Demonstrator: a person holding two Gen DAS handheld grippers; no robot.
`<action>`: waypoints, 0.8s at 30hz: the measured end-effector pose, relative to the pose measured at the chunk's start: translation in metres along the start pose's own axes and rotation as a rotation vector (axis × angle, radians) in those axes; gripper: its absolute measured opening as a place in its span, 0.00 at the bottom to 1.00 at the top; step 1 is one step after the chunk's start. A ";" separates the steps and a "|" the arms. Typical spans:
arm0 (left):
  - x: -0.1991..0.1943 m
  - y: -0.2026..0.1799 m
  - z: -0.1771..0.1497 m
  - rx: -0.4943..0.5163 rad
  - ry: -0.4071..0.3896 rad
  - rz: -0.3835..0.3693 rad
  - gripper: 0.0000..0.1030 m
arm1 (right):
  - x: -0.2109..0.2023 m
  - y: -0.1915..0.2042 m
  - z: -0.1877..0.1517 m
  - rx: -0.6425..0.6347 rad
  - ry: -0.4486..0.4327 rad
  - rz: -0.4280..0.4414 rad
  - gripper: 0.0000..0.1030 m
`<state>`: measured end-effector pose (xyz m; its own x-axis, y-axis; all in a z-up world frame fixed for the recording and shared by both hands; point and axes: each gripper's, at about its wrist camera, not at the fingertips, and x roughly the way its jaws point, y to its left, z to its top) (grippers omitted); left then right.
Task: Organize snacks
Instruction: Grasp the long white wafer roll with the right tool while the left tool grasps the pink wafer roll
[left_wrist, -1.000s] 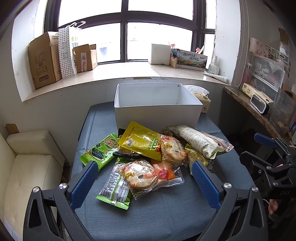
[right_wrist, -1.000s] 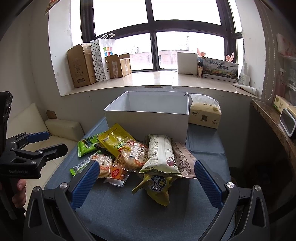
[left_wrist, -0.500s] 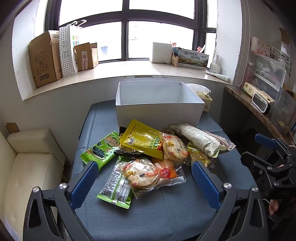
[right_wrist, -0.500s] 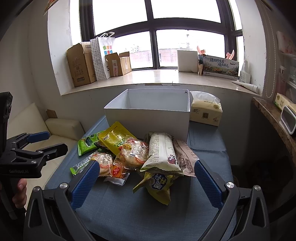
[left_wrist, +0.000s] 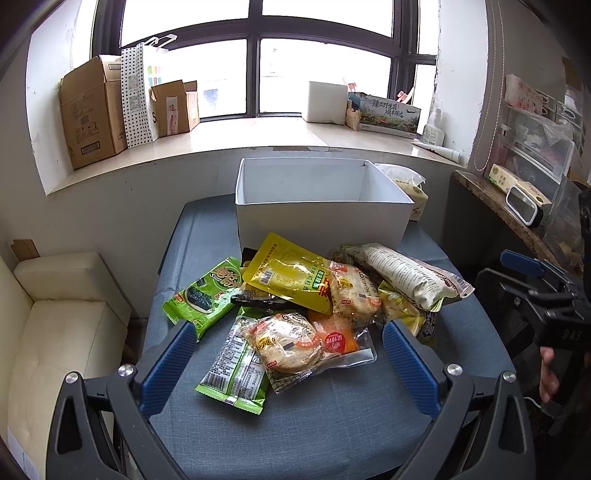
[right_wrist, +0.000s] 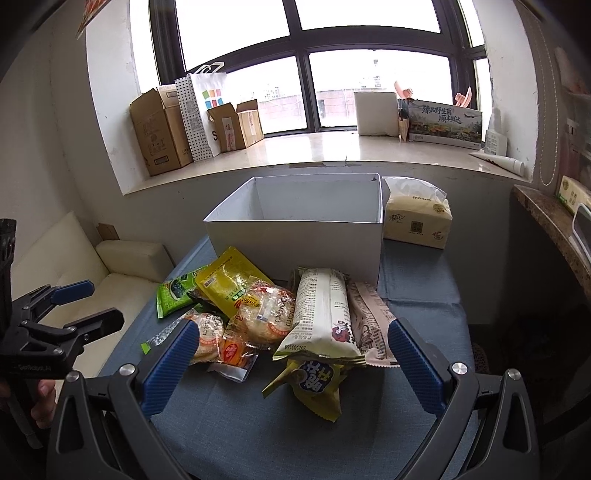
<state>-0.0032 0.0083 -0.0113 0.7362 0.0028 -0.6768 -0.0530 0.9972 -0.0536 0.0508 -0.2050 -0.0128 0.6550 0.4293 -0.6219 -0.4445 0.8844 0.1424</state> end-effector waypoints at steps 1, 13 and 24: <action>0.000 0.001 -0.001 -0.002 0.001 0.001 1.00 | 0.007 -0.003 0.005 0.004 0.017 0.001 1.00; 0.012 0.021 -0.012 -0.038 0.040 0.027 1.00 | 0.144 -0.036 0.037 0.009 0.358 0.051 1.00; 0.026 0.030 -0.021 -0.066 0.081 0.026 1.00 | 0.163 -0.033 0.018 -0.007 0.448 0.057 0.41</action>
<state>0.0007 0.0369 -0.0457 0.6771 0.0198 -0.7356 -0.1174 0.9897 -0.0815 0.1835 -0.1610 -0.1051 0.3007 0.3542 -0.8855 -0.4776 0.8596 0.1816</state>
